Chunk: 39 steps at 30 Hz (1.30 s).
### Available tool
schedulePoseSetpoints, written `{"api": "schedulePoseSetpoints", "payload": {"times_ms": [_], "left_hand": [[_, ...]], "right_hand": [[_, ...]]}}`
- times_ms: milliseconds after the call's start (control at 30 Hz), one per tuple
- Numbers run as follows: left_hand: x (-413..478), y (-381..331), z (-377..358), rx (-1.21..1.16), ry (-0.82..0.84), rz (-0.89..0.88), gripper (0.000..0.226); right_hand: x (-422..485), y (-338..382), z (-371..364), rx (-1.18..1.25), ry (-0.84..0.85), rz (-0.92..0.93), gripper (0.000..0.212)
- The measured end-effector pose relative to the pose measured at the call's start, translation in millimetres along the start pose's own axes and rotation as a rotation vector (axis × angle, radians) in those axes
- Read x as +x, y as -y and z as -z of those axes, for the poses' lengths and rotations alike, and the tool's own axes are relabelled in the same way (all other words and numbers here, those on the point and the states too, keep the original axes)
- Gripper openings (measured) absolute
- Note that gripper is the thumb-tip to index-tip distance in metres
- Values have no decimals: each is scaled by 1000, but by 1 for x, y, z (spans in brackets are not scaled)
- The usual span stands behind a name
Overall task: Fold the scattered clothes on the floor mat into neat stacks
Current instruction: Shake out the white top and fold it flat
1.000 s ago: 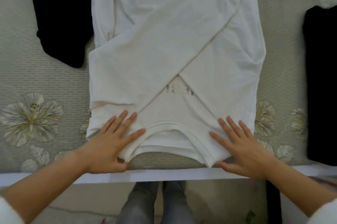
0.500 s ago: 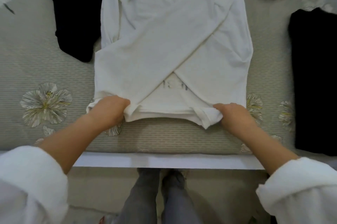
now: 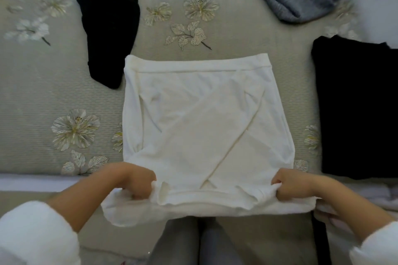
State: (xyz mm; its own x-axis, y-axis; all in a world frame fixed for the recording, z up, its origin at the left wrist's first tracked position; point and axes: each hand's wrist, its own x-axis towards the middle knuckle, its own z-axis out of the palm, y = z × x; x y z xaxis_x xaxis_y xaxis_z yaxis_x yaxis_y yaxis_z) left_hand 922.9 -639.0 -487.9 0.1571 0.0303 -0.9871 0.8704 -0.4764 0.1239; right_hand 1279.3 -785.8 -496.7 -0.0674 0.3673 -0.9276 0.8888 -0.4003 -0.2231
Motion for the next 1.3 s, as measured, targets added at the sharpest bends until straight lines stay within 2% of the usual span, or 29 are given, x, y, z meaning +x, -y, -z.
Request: {"api": "schedulePoseSetpoints", "payload": {"times_ms": [100,167,267,367,500,567,633,700,767,833,933,1000,1100,1300], "left_hand": [[-7,12,27,-117,-74,-10,31],[-12,25,55,-218,-145,-54,19],[-21,42,104,-356,-243,-72,14],[-21,52,157,-334,-321,-71,23],[-9,63,227,-267,-471,-12,22],[-1,69,259,-270,-593,28,20],[13,78,286,-279,-741,51,18],[38,83,298,-320,-986,97,14],[65,77,283,-391,-1217,138,28],[92,61,249,-391,-1342,46,44],[124,33,190,-190,-1291,-92,52],[143,25,169,-116,-1229,-59,57],[162,29,168,-152,-1244,70,57],[175,29,166,-158,-1301,166,54]], "right_hand": [[0,2,32,61,-121,35,12],[4,6,64,111,-216,52,11],[14,18,119,120,-312,48,20],[32,33,168,29,-366,23,21],[63,48,231,-11,-451,-21,22],[80,52,259,0,-481,-53,20],[102,52,281,-2,-561,-79,6],[127,52,286,-14,-724,-133,25],[146,58,267,-37,-970,-164,38],[160,69,229,34,-1119,-74,44],[175,80,169,-57,-986,66,60],[190,76,149,-193,-885,86,63],[207,64,150,-230,-897,34,59],[218,55,151,-257,-963,57,58]]}}
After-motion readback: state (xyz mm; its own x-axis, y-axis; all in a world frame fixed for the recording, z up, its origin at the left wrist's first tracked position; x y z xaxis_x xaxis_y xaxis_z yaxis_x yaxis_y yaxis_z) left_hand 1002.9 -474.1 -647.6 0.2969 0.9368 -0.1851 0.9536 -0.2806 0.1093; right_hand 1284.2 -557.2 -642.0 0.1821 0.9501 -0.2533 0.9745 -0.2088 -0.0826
